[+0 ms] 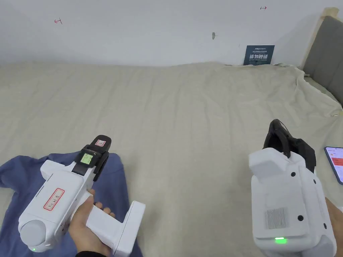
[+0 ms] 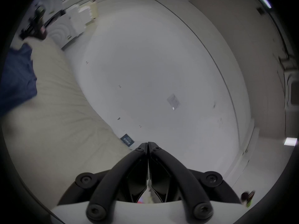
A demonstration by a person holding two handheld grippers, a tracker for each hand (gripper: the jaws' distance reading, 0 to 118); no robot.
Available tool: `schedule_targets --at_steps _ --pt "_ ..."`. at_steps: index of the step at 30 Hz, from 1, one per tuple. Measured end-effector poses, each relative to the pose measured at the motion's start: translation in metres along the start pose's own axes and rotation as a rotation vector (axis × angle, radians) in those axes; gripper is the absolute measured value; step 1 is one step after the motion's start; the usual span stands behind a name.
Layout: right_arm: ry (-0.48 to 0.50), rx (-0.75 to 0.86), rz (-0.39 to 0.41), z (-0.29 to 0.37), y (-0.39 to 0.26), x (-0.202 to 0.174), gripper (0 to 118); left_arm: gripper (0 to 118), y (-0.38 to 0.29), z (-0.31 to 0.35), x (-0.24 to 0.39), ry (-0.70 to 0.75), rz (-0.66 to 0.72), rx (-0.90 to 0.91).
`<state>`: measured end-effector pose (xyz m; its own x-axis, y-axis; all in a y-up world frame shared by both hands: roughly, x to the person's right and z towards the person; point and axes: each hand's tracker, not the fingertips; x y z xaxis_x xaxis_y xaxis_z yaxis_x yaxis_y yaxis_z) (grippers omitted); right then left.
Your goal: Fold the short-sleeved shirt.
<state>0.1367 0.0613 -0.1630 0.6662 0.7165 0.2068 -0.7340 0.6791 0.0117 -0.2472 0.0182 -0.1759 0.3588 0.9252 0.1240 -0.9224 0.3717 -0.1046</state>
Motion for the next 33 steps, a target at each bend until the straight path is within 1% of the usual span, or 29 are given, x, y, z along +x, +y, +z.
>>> schedule_targets --at_steps 1,2,3,4,5,6,7,8,9,10,11,12,14,17,21,33 --pt "0.015 -0.023 -0.069 -0.002 -0.001 0.005 0 0 -0.002 -0.002 0.01 0.035 -0.136 -0.016" --pt "0.046 -0.048 -0.182 -0.004 -0.002 0.014 0 0 -0.006 -0.004 0.021 0.086 -0.292 -0.019" --pt "0.088 -0.085 -0.319 -0.007 -0.005 0.022 0 0 -0.015 -0.005 0.034 0.137 -0.477 -0.004" --pt "0.12 -0.119 -0.423 -0.009 -0.008 0.028 0 0 -0.025 -0.008 0.044 0.183 -0.632 0.01" --pt "0.163 -0.144 -0.545 -0.012 -0.013 0.034 0 0 -0.035 -0.01 0.051 0.224 -0.794 0.021" --pt "0.2 -0.163 -0.649 -0.014 -0.018 0.039 0 0 -0.046 -0.013 0.055 0.266 -0.957 0.032" --pt "0.228 -0.183 -0.739 -0.016 -0.023 0.042 0 0 -0.055 -0.016 0.057 0.308 -1.081 0.045" --pt "0.24 -0.203 -0.81 -0.018 -0.028 0.043 0 0 -0.064 -0.017 0.054 0.333 -1.186 0.058" --pt "0.26 -0.219 -0.855 -0.02 -0.033 0.043 0 0 -0.071 -0.018 0.052 0.34 -1.275 0.056" --pt "0.272 -0.229 -0.888 -0.018 -0.032 0.044 0 0 -0.075 -0.018 0.05 0.345 -1.324 0.052" --pt "0.264 -0.238 -0.886 -0.017 -0.033 0.042 0 0 -0.079 -0.019 0.046 0.347 -1.359 0.041" --pt "0.261 -0.233 -0.86 -0.017 -0.034 0.04 0 0 -0.078 -0.018 0.042 0.356 -1.376 0.034" --pt "0.259 -0.238 -0.827 -0.014 -0.027 0.038 0 0 -0.079 -0.018 0.039 0.361 -1.349 0.023" --pt "0.263 -0.241 -0.832 -0.013 -0.026 0.038 0 0 -0.073 -0.017 0.037 0.362 -1.297 0.019" --pt "0.261 -0.236 -0.82 -0.014 -0.024 0.039 0 0 -0.067 -0.016 0.037 0.363 -1.271 0.027" --pt "0.266 -0.236 -0.818 -0.015 -0.023 0.041 0 0 -0.064 -0.015 0.037 0.362 -1.261 0.033"
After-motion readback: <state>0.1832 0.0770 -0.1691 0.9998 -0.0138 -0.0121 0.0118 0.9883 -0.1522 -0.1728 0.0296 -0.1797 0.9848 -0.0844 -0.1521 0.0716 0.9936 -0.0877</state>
